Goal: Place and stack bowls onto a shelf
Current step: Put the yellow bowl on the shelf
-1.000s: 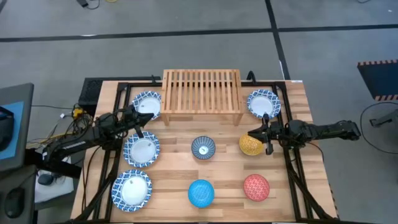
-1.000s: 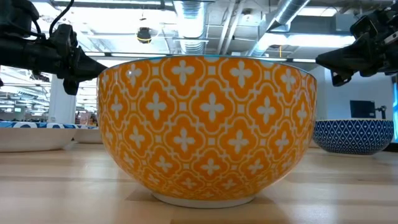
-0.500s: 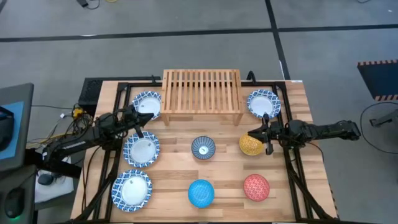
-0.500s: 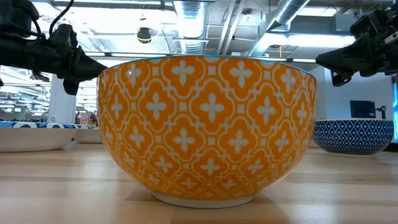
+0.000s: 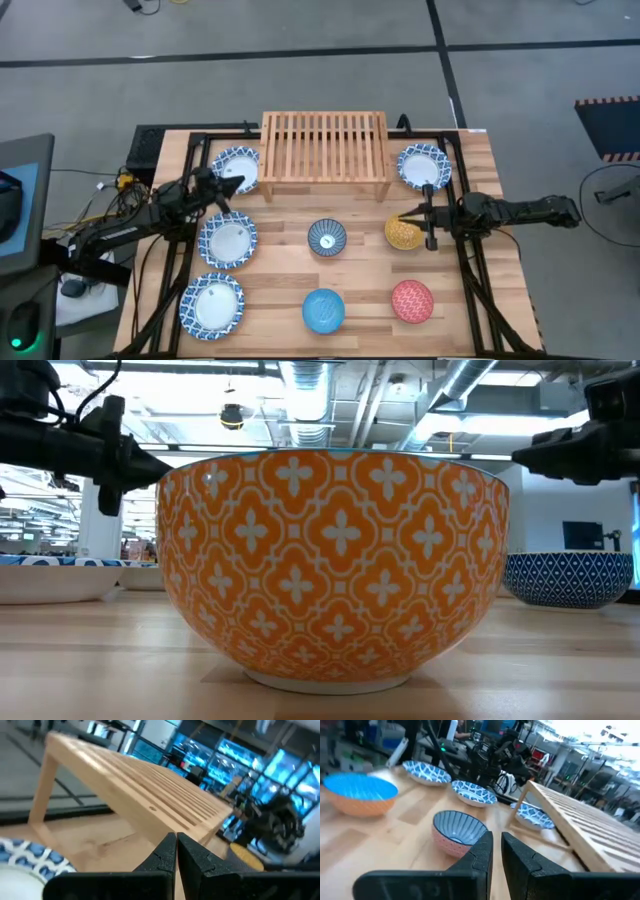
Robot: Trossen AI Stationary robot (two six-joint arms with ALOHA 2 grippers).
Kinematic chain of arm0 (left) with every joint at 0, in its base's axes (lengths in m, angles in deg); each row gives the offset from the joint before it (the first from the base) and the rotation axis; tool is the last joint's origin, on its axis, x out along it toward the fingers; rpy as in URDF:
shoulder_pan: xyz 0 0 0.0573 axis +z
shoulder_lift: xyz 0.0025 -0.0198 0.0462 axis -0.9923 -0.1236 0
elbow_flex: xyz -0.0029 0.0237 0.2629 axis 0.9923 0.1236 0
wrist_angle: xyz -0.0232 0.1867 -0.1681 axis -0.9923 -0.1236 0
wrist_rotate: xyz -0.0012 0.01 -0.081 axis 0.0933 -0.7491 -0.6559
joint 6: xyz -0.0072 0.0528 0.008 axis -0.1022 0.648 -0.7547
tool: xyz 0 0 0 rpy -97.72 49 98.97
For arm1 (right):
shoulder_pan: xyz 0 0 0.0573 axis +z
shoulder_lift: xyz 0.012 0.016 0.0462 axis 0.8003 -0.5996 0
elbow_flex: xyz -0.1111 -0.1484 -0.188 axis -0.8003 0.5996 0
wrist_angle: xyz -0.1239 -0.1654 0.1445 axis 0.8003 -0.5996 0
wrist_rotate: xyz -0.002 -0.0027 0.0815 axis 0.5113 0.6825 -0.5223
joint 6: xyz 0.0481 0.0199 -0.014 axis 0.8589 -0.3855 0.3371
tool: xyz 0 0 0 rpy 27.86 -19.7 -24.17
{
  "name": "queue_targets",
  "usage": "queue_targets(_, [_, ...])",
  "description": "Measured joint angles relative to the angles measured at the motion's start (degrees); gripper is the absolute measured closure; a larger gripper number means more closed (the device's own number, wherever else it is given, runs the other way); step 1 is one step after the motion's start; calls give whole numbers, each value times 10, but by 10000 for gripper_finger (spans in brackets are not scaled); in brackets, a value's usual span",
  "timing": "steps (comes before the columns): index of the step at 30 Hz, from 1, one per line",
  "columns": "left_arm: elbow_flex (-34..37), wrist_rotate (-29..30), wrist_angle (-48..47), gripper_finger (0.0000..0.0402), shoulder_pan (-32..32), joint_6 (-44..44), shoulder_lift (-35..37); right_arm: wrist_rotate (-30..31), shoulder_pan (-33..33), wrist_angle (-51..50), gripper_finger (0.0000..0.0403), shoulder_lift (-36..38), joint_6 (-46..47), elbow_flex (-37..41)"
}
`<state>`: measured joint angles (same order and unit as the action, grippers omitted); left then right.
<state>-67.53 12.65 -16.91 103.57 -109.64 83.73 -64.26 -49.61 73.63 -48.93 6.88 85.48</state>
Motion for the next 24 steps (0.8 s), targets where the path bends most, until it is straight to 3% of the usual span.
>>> queue_targets(9, [0,33,0,401,0,-97,0,6,-1,7,337,0,-19,0])
queue_targets(12, [0,-15,31,401,-3,-104,-1,39,-15,78,337,-3,-9,0])
queue_targets(15, [-10,-48,41,401,-17,-125,-1,52,-24,188,337,-2,137,0])
queue_targets(18, [-42,-27,42,401,-40,-121,-21,147,-41,253,337,-2,309,0])
queue_targets(22, [-94,12,44,401,-71,-84,-81,251,-67,240,337,-3,528,-8])
queue_targets(24, [-120,18,42,401,-84,-69,-121,263,-81,233,337,-6,549,-13])
